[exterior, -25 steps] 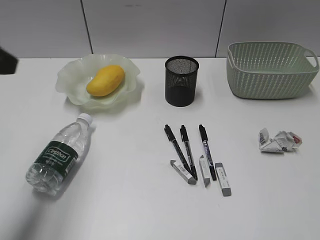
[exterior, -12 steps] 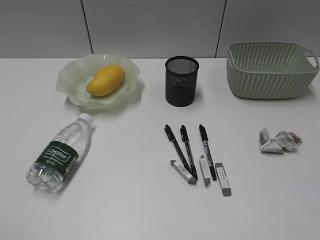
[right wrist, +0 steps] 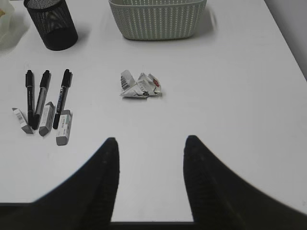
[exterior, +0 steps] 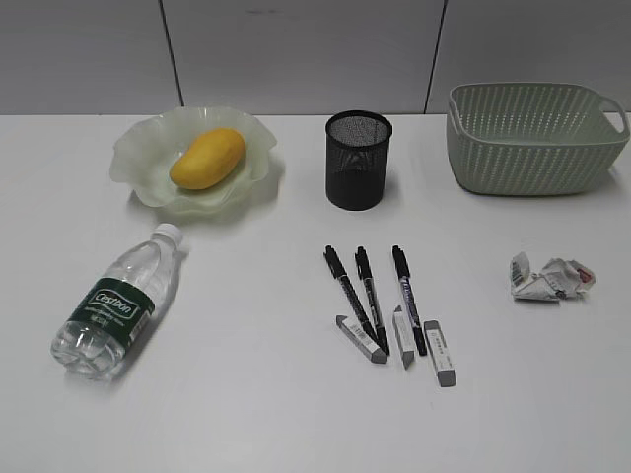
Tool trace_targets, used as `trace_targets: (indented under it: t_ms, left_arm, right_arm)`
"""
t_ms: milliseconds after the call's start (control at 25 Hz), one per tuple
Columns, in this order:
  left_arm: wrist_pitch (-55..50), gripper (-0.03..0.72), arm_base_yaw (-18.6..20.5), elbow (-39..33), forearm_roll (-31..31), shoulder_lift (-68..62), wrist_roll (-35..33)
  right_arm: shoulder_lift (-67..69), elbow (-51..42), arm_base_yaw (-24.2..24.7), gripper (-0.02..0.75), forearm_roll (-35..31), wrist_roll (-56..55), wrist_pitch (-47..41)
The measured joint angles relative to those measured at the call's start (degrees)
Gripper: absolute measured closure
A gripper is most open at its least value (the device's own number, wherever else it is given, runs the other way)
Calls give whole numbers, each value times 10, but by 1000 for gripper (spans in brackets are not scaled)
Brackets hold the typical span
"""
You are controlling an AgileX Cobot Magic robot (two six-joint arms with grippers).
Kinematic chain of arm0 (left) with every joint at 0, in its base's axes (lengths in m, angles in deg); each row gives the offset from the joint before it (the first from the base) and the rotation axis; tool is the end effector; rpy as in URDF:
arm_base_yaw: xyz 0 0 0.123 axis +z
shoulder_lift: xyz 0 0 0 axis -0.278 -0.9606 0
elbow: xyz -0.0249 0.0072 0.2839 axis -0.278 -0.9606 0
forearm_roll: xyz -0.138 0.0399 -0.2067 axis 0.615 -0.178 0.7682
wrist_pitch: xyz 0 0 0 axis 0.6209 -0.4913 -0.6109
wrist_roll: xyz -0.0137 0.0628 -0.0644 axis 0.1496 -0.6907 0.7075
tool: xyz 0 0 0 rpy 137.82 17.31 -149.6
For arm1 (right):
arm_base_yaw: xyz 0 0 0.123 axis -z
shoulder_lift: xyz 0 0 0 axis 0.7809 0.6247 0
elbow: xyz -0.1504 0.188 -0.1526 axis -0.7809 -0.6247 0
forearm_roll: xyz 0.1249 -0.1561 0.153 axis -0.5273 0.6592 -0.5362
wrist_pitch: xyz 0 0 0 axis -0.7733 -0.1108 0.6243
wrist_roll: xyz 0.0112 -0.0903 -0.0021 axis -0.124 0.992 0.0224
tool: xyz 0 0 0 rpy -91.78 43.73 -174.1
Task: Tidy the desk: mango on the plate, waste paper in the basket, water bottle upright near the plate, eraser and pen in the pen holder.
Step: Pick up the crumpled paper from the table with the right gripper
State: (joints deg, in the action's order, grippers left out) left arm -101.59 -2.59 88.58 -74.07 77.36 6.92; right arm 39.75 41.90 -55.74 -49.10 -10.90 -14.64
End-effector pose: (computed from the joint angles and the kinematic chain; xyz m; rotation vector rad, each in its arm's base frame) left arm -0.0094 0.0053 0.2872 0.2967 1.9865 -0.1967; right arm -0.0064 0.0014 0.2814 -0.0206 2.0095 0.1149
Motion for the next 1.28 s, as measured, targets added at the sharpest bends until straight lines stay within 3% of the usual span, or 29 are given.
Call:
trace_targets:
  t_ms: [520, 880, 1280]
  left_arm:
    - [1, 358, 5, 0, 0, 0, 1]
    - [1, 401, 117, 0, 0, 0, 1]
    - [1, 411, 131, 0, 0, 0, 1]
  right_arm:
    - [0, 0, 0, 377, 0, 0, 0]
    - [0, 0, 0, 377, 0, 0, 0]
    - [0, 0, 0, 377, 0, 0, 0]
